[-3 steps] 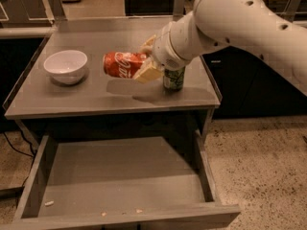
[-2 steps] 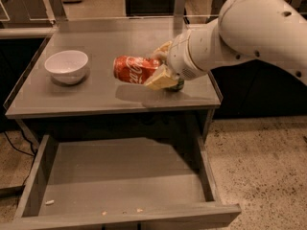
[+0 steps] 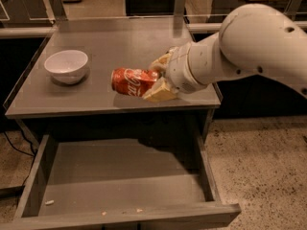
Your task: Place coke can into top drawer
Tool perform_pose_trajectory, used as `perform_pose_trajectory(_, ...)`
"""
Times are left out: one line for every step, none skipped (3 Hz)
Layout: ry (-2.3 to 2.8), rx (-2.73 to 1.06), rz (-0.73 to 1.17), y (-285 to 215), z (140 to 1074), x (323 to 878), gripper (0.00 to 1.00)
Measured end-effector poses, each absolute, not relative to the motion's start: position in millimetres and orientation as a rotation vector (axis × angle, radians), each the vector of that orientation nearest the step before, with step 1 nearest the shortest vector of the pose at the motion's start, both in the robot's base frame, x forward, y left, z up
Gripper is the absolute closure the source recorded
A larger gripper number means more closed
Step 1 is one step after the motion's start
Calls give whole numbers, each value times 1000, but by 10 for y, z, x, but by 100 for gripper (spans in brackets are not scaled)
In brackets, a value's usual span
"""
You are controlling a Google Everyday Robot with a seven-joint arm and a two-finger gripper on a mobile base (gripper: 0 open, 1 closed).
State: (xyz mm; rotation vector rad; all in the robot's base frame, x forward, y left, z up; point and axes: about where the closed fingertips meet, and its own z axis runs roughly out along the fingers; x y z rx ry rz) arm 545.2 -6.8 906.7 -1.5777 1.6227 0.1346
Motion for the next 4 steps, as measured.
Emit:
perform_pose_trajectory(1602,-1596,180,0,8817,4944,100)
perform_pose_trajectory(1604,-1581,214,-8,8531,4485,100)
perform_pose_trajectory(1659,-1516,213,-201,8179,4475,100)
perform_pose_trajectory(1709,-1522,216,-164,7664,4614,100)
